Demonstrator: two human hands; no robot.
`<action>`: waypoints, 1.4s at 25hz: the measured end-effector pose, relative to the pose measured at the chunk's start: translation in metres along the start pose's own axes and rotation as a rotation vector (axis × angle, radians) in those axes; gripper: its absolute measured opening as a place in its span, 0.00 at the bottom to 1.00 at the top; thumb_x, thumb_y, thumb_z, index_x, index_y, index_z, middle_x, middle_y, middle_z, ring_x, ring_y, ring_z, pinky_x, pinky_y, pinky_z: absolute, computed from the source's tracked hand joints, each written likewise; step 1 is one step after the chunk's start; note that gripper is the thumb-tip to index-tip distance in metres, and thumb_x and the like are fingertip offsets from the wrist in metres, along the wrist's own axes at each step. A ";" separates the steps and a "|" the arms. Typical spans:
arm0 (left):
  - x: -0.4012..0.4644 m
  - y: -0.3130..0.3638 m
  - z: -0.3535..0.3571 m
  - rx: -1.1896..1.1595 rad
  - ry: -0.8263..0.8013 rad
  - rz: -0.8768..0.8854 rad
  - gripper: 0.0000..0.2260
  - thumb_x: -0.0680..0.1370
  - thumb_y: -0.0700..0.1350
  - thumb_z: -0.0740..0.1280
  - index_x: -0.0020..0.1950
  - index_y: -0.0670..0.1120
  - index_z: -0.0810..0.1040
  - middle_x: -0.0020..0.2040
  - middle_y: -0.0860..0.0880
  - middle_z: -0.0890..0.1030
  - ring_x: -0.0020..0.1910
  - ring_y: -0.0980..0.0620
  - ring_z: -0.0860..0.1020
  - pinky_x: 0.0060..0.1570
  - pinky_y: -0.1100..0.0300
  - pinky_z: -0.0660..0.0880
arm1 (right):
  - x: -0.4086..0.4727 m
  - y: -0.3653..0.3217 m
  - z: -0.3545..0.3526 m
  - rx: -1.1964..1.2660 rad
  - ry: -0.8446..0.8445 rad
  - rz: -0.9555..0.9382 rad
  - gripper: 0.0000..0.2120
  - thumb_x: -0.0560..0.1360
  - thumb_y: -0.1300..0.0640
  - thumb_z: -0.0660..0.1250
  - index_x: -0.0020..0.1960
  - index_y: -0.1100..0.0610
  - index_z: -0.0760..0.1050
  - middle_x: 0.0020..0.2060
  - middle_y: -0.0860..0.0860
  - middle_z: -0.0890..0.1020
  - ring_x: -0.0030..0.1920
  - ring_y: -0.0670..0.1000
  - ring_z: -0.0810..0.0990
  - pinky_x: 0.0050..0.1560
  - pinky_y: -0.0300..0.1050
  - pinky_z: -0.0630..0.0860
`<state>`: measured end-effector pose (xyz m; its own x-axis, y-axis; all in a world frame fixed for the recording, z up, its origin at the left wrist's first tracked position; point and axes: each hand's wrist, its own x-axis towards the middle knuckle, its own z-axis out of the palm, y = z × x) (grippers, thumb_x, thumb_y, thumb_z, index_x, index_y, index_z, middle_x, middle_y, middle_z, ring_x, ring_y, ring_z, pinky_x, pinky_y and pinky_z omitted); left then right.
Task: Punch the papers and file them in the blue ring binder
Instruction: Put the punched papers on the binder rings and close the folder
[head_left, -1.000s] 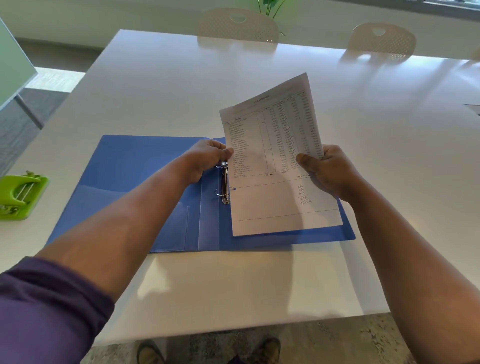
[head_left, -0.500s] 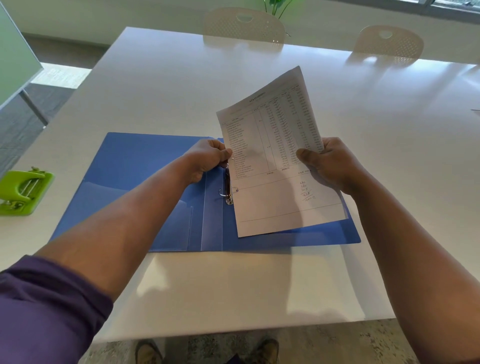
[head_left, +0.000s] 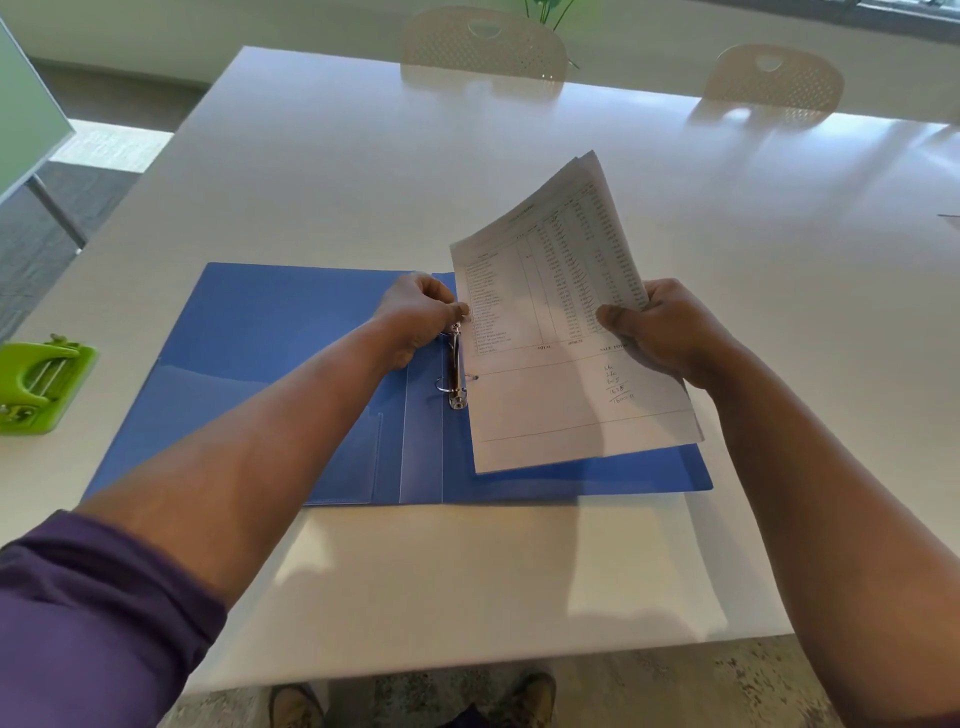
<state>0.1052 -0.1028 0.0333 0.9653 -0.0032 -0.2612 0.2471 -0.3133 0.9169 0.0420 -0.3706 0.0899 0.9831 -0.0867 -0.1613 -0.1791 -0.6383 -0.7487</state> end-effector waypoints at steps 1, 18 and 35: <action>-0.001 -0.003 0.002 0.017 0.027 0.025 0.05 0.78 0.42 0.73 0.49 0.44 0.78 0.44 0.48 0.82 0.41 0.54 0.80 0.38 0.64 0.76 | -0.001 0.005 0.003 0.037 -0.003 0.021 0.08 0.82 0.55 0.66 0.58 0.56 0.80 0.49 0.52 0.84 0.44 0.53 0.83 0.36 0.39 0.82; -0.056 -0.039 -0.017 0.325 0.068 0.446 0.15 0.76 0.47 0.66 0.62 0.48 0.79 0.57 0.54 0.75 0.55 0.55 0.73 0.59 0.61 0.68 | -0.014 0.028 0.059 -0.398 0.418 -0.087 0.25 0.75 0.50 0.69 0.71 0.55 0.72 0.64 0.55 0.78 0.64 0.60 0.75 0.64 0.58 0.72; -0.092 -0.081 -0.013 0.682 0.099 0.750 0.09 0.76 0.39 0.71 0.54 0.38 0.85 0.56 0.42 0.86 0.56 0.44 0.83 0.62 0.58 0.73 | -0.055 0.005 0.161 -0.297 0.257 -0.402 0.12 0.78 0.55 0.62 0.52 0.57 0.84 0.47 0.53 0.85 0.47 0.58 0.80 0.52 0.53 0.77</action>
<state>-0.0021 -0.0650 -0.0128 0.8617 -0.3523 0.3651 -0.4958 -0.7374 0.4586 -0.0192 -0.2455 -0.0087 0.9561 0.0477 0.2893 0.1932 -0.8446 -0.4993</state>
